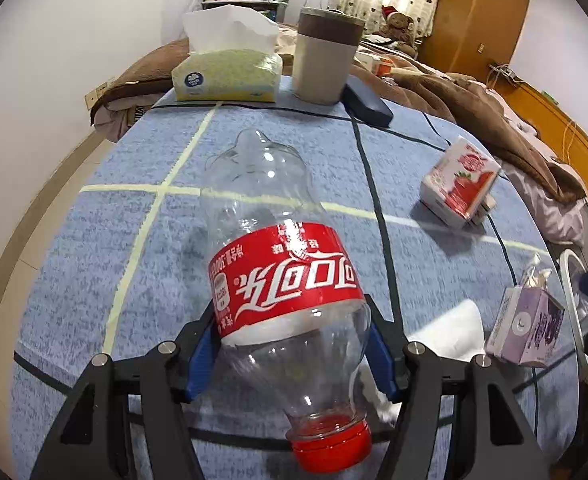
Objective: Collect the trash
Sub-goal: 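Grasp the plastic Coca-Cola bottle with the left tool while the right tool grasps the purple grape carton, then lift the bottle and purple carton and carry both over the wastebasket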
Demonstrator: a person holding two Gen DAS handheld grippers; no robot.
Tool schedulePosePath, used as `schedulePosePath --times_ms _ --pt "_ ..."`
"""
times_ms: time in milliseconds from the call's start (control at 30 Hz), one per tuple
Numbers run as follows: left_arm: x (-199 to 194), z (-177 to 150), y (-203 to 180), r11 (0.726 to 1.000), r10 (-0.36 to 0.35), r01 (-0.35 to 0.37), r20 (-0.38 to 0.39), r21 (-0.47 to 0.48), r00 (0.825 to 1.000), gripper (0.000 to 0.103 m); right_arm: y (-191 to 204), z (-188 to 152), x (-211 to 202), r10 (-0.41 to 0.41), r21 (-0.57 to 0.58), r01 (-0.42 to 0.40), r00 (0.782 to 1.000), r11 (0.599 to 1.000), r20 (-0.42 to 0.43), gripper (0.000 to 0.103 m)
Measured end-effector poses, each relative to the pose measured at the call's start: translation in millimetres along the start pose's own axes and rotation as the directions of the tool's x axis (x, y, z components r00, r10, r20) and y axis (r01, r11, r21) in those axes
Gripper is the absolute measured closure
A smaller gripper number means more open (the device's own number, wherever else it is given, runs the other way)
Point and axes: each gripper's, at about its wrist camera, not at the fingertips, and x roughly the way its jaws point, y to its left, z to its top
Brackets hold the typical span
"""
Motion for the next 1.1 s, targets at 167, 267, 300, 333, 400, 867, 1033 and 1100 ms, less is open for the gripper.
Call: schedulePosePath --times_ms 167,267,300,333,400,867,1033,1100 --pt "1 -4 2 1.0 0.012 -0.012 -0.009 0.0 1.0 0.037 13 -4 17 0.011 -0.092 -0.017 0.998 0.996 -0.067 0.027" --pt "2 -2 4 1.0 -0.006 0.006 -0.013 -0.017 1.0 0.036 15 -6 24 -0.051 -0.127 0.039 0.994 0.991 -0.094 0.027" --pt "3 -1 4 1.0 -0.008 0.008 -0.014 -0.024 1.0 0.036 16 -8 25 -0.068 -0.138 0.053 0.993 0.989 -0.1 0.027" --pt "5 0 4 1.0 -0.001 0.001 -0.017 -0.028 1.0 0.036 17 -9 26 -0.083 -0.156 0.067 0.991 0.986 -0.102 0.027" --pt "8 2 3 1.0 0.012 -0.013 -0.02 -0.028 1.0 0.036 17 -11 25 -0.106 -0.167 0.087 0.988 0.982 -0.112 0.027" --pt "-21 -3 -8 1.0 0.027 -0.027 0.046 -0.016 0.999 0.036 1 -12 -3 -0.076 0.029 0.076 0.997 0.997 -0.001 0.04" --pt "-41 -2 -20 1.0 0.017 -0.017 0.093 0.0 0.996 0.037 -6 -14 -23 -0.088 0.094 0.083 0.994 0.992 0.057 0.042" --pt "-47 -2 -27 1.0 0.009 -0.01 0.105 0.012 0.994 0.037 -10 -15 -28 -0.086 0.119 0.077 0.993 0.99 0.075 0.042"
